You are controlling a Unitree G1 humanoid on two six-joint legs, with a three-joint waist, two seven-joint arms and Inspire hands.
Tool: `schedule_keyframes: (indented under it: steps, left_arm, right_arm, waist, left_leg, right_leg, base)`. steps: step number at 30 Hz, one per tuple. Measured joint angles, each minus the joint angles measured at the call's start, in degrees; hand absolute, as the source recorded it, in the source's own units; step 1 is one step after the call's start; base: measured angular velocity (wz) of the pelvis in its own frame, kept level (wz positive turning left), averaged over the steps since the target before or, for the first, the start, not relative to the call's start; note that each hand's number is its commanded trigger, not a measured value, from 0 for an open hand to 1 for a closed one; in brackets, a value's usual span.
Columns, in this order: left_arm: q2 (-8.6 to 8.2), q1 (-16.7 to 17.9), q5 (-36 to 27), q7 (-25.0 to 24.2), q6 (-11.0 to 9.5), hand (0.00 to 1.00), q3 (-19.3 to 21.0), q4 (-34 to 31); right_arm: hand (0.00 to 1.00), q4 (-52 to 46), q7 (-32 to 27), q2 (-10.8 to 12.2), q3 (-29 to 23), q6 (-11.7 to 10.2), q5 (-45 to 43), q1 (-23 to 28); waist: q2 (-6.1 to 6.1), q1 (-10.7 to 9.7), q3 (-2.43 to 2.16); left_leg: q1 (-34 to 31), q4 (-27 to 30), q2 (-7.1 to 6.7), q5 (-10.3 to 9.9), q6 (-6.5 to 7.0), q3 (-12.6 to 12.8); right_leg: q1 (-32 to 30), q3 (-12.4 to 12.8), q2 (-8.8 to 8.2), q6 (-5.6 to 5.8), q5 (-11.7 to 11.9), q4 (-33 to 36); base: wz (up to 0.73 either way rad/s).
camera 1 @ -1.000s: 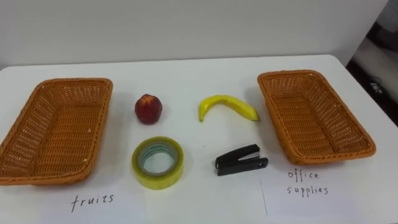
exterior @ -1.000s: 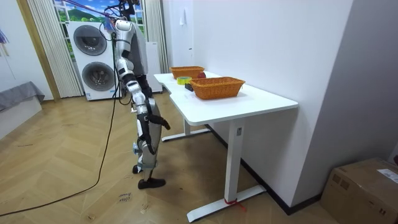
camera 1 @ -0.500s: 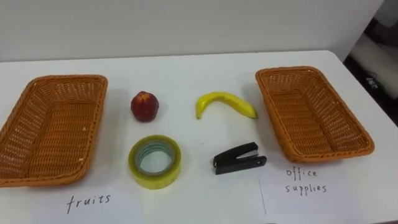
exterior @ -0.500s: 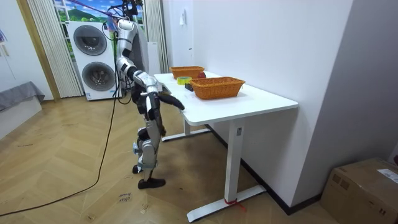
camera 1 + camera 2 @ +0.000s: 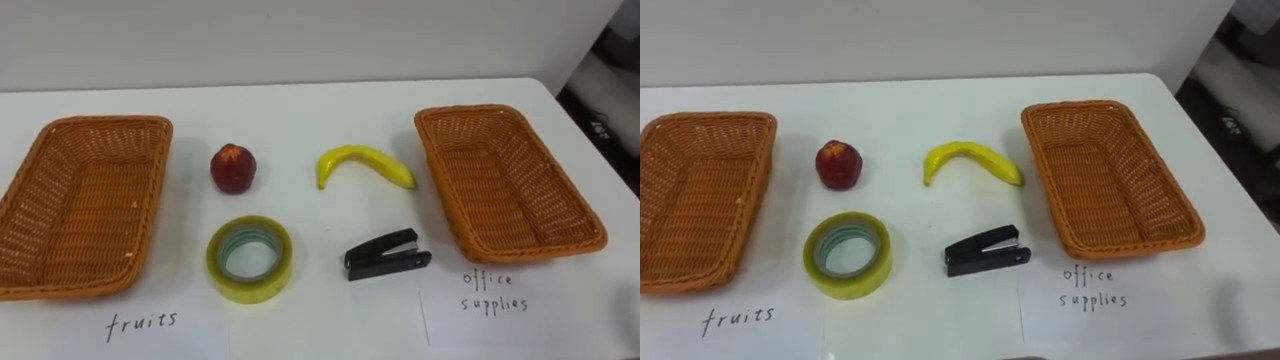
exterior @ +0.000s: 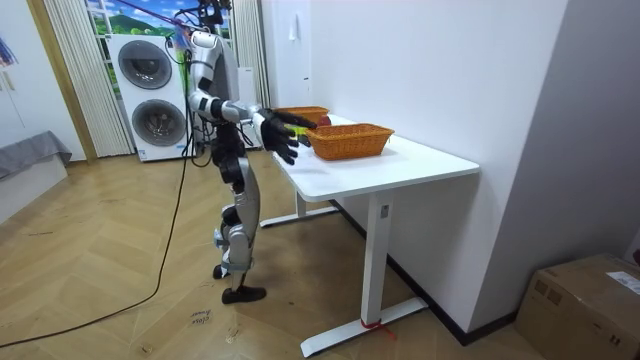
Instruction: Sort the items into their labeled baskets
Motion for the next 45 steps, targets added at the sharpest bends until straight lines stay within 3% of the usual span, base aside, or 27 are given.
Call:
schedule_keyframes:
  steps: [7, 16, 25, 31, 37, 41, 45]
  left_arm:
    - [-0.12, 0.02, 0.86, 0.21, 0.01, 0.00, -0.03, -0.01]
    - [-0.20, 0.09, 2.37, 1.20, 0.15, 0.00, -1.10, 0.19]
    - [-0.74, -0.17, 2.41, 0.50, 0.60, 0.00, -1.11, 2.09]
    - [-0.75, -0.34, 4.73, 0.05, 0.53, 0.00, -1.11, 2.01]
    - [-0.75, -0.37, 5.99, 0.01, -0.10, 0.00, -1.16, 2.47]
    - [-0.74, -0.41, 8.24, 0.07, -0.56, 0.00, -1.77, 3.58]
    - [-0.74, -0.30, 8.54, 0.08, -0.32, 0.00, -2.36, 4.57]
  right_arm:
    - [0.00, -4.70, -0.11, 0.00, 0.03, 0.00, -2.19, -1.73]
    - [0.00, -6.74, -0.02, 0.00, 0.38, 0.04, -2.49, -3.49]
    - [0.00, -12.13, 1.40, -0.05, 1.36, 0.54, -9.10, -5.25]
    - [0.00, -14.82, 1.36, -1.56, 2.42, 0.56, -16.30, -6.93]
    - [0.00, -17.16, 2.21, -2.93, 3.11, 0.54, -23.22, -9.61]
    - [0.00, -19.99, 3.91, -5.04, 6.83, 0.54, -27.28, -11.01]
    - [0.00, -20.53, 5.18, -5.14, 8.09, 0.57, -29.29, -11.50]
  waist:
    - [0.19, 0.13, 0.08]
    - [-0.17, 1.08, -0.17]
    - [-0.94, 1.75, 0.05]
    - [-0.98, 1.79, 0.19]
    - [-1.18, 2.51, 0.00]
    - [-1.33, 3.10, 0.00]
    - [-1.66, 3.50, -0.03]
  left_leg:
    - [-0.23, -0.04, 0.05, 0.02, -0.04, 0.26]
    - [-0.97, 0.25, -0.01, 0.04, -0.04, 0.47]
    - [-0.13, 0.43, -0.13, 0.05, -0.05, 0.26]
    - [-0.40, 0.43, -0.18, 0.04, -0.02, -0.64]
    - [-0.97, 0.91, -0.18, 0.05, -0.02, -0.71]
    - [-0.94, 1.12, -0.15, 0.05, -0.03, -0.79]
    - [-1.04, 1.12, -0.15, 0.05, -0.03, -1.02]
  right_leg:
    - [-0.98, 0.36, 0.04, -0.17, -0.33, 1.73]
    - [-1.32, 0.30, -0.06, -0.18, -0.27, 1.93]
    - [-0.79, -0.31, -0.45, -0.12, -0.63, 1.71]
    - [-0.66, -0.80, -0.47, -0.10, -0.47, 1.55]
    - [-0.78, -0.99, -0.44, -0.13, -0.44, 1.61]
    - [-0.70, -1.07, -0.40, -0.13, -0.36, 0.75]
    - [-0.52, -1.38, -0.44, -0.12, -0.36, 0.58]
  base:
    - [-0.02]
    - [0.00]
    - [0.01]
    - [0.05]
    - [0.02]
    - [0.01]
    - [0.05]
